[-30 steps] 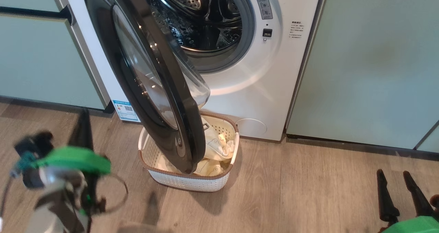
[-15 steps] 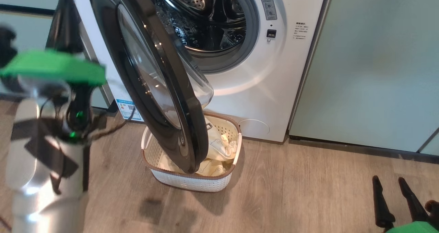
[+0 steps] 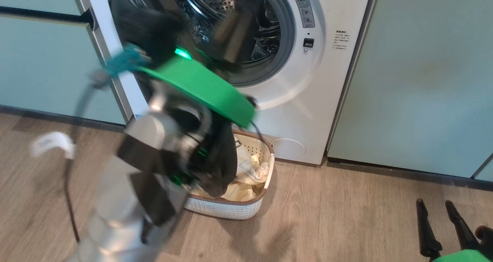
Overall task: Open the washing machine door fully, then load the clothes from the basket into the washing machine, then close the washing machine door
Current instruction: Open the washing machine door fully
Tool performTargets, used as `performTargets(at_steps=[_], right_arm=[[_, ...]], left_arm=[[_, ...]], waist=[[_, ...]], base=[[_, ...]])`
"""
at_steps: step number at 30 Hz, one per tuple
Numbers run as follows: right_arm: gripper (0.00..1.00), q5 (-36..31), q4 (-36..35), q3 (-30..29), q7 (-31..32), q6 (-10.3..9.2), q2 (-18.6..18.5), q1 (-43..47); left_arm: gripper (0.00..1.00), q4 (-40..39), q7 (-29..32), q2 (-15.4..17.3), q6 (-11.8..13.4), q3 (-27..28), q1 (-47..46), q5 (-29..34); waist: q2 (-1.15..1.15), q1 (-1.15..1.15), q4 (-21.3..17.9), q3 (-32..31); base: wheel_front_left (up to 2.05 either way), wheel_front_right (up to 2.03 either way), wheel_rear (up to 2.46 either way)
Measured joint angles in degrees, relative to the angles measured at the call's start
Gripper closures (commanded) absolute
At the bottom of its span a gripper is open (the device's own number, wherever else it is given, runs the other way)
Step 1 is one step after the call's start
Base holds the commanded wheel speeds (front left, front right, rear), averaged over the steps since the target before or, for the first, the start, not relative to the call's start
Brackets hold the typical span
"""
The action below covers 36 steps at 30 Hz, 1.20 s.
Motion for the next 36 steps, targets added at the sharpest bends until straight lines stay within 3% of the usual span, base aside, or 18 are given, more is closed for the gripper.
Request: performTargets(at_steps=[8, 17, 22, 24, 36], right_arm=[[0.00, 0.1, 0.1, 0.8, 0.0, 0.00, 0.0, 0.0], [0.00, 0.2, 0.1, 0.8, 0.0, 0.00, -0.2, 0.0], [0.00, 0.2, 0.1, 0.8, 0.0, 0.00, -0.2, 0.0], [0.00, 0.2, 0.1, 0.7, 0.0, 0.00, -0.2, 0.0], [0.00, 0.2, 0.0, 0.5, 0.0, 0.00, -0.2, -0.1]], left_arm=[[1.00, 2.6, -2.3, -0.2, 2.6, -13.3, 3.2, -0.2], [1.00, 7.9, -7.0, -0.2, 5.8, -24.0, 6.2, -1.8], [1.00, 12.0, -10.1, -0.1, 7.7, -28.0, 7.2, -2.9], [1.00, 15.7, -12.5, -0.1, 8.6, -29.9, 7.1, -0.5], [1.00, 28.3, -20.0, 0.0, 9.7, -36.1, 7.7, -0.9]], waist=[[0.00, 0.00, -0.7, 0.2], [0.00, 0.00, -1.5, 0.9], [0.00, 0.00, -1.6, 1.3], [0.00, 0.00, -1.6, 1.5], [0.00, 0.00, -1.5, 2.2]], base=[[0.00, 0.00, 0.00], [0.00, 0.00, 0.00], [0.00, 0.00, 0.00], [0.00, 0.00, 0.00], [0.00, 0.00, 0.00]])
